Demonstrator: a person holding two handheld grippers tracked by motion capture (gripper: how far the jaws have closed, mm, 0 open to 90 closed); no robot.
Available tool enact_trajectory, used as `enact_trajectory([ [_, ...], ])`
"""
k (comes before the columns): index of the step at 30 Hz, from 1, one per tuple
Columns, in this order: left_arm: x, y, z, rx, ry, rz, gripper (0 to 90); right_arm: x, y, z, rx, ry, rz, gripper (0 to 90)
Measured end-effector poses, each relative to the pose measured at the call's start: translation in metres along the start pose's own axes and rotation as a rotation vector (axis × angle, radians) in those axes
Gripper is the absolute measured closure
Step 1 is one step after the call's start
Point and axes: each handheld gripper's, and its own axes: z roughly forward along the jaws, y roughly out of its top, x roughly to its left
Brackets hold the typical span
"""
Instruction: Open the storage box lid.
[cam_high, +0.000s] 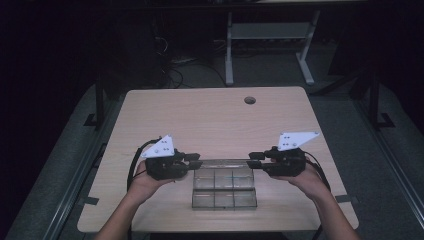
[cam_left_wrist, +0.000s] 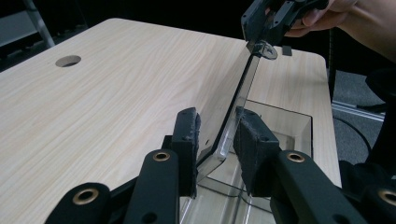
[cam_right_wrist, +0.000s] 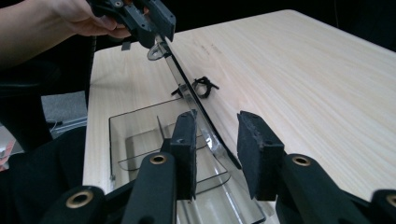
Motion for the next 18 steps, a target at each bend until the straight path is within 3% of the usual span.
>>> enact_trajectory([
  [18,0.016,0.005,0.003,-0.015,-0.013,-0.032,72.2,-0.012,0.009,0.006,-0.013,0.001,-0.031,72.1],
])
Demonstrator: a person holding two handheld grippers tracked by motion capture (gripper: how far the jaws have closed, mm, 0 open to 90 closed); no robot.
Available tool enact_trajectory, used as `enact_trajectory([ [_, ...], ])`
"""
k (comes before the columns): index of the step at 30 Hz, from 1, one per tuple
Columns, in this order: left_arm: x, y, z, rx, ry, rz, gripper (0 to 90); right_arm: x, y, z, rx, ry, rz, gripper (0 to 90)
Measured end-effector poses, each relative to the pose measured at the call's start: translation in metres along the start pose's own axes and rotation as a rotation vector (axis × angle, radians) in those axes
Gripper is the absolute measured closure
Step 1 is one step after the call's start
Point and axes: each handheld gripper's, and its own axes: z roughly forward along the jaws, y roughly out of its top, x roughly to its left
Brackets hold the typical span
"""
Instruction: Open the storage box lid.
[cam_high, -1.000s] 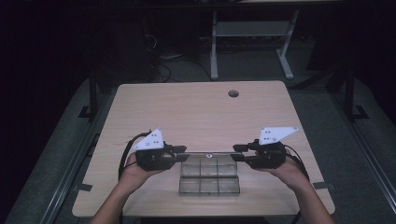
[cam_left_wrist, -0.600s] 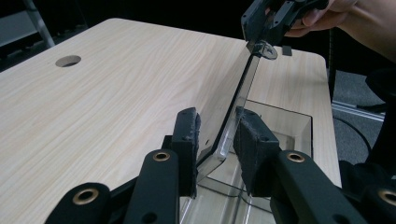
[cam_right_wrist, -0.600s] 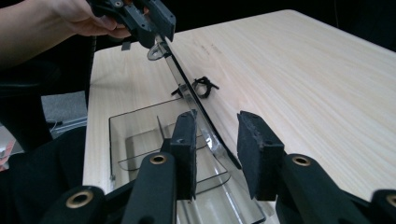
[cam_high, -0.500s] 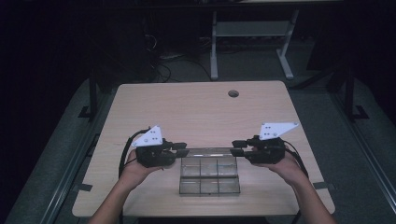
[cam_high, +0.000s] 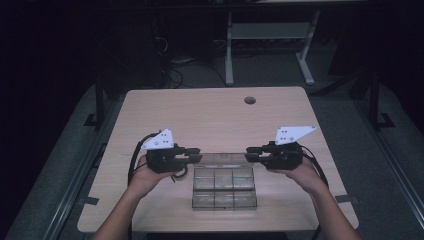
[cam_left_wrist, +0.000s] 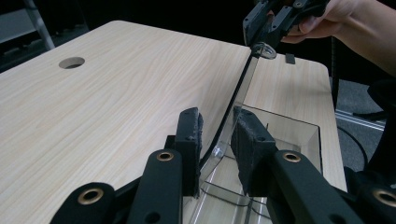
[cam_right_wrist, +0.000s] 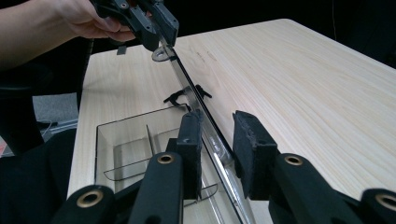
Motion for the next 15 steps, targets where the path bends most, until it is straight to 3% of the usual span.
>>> enact_trajectory([
  [15,0.013,0.004,0.003,-0.004,-0.007,-0.022,73.8,-0.010,0.000,0.002,-0.033,-0.019,0.004,74.0],
])
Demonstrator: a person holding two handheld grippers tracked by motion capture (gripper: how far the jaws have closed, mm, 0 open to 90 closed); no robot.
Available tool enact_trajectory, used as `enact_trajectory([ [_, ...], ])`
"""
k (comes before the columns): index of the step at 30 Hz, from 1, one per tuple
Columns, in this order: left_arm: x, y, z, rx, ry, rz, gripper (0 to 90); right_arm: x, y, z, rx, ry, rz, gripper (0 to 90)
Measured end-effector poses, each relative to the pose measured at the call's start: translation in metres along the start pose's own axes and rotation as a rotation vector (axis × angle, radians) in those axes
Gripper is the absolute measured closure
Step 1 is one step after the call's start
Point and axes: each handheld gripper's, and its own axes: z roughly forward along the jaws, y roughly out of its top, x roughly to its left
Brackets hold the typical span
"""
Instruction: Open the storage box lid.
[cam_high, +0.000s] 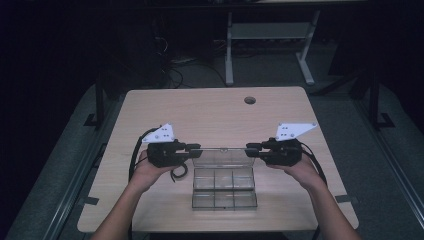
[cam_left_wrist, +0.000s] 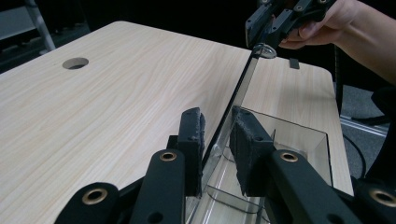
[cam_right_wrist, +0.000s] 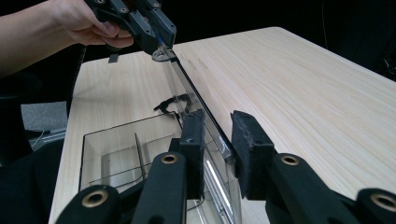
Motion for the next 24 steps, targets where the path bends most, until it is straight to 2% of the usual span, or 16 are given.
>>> enact_trajectory([
  [11,0.009,0.004,0.005,-0.006,-0.006,-0.017,74.0,-0.009,-0.001,0.002,-0.024,-0.002,0.033,74.6],
  [16,0.013,0.007,0.006,0.004,0.005,-0.023,74.8,-0.014,0.003,0.004,-0.011,-0.011,0.030,74.6],
  [24,0.021,0.008,0.009,0.007,0.000,-0.046,75.5,-0.020,0.006,0.008,-0.003,-0.018,0.041,74.3],
])
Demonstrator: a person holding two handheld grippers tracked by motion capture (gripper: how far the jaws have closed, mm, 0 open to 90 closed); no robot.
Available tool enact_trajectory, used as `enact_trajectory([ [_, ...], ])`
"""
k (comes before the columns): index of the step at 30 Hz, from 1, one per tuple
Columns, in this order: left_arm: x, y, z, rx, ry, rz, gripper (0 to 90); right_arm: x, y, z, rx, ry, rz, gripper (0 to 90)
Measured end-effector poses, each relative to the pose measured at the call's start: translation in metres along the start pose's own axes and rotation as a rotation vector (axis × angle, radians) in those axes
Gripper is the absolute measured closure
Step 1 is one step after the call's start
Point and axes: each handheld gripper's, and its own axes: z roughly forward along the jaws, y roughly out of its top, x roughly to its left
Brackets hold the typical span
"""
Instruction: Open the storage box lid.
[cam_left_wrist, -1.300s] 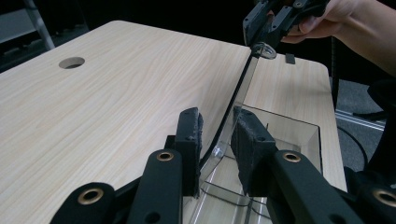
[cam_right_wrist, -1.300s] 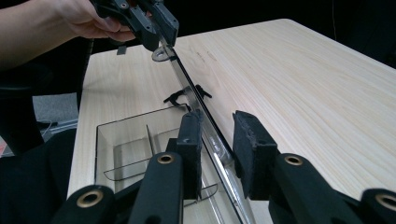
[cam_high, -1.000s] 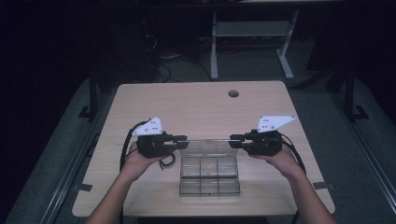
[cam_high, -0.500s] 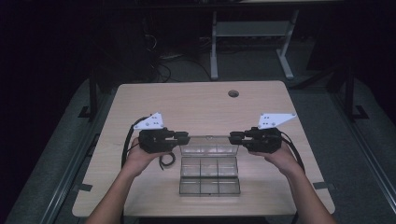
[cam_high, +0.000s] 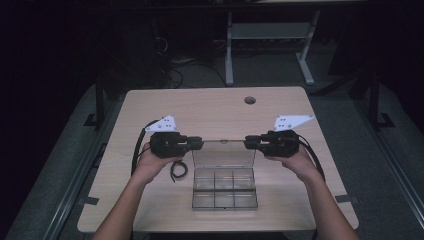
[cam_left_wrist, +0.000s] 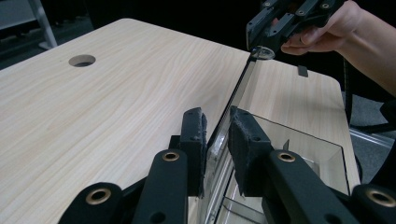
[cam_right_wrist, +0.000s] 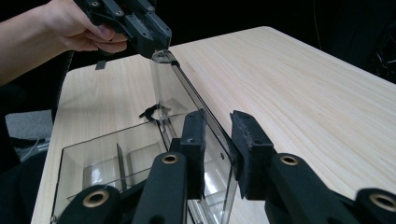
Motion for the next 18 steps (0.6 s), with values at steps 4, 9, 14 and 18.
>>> enact_trajectory([
  [4,0.005,0.000,0.001,-0.001,-0.010,-0.016,75.7,-0.003,-0.001,0.001,-0.007,-0.001,0.012,74.3],
  [9,0.013,0.001,0.005,-0.002,-0.013,-0.037,75.7,-0.008,-0.001,0.005,-0.009,-0.011,0.029,73.5],
  [14,0.020,-0.001,0.007,-0.012,-0.017,-0.059,75.6,-0.012,0.002,0.009,0.008,-0.033,0.029,72.6],
  [18,0.024,-0.001,0.009,-0.005,-0.016,-0.060,75.5,-0.014,0.002,0.012,0.013,-0.046,0.021,71.7],
])
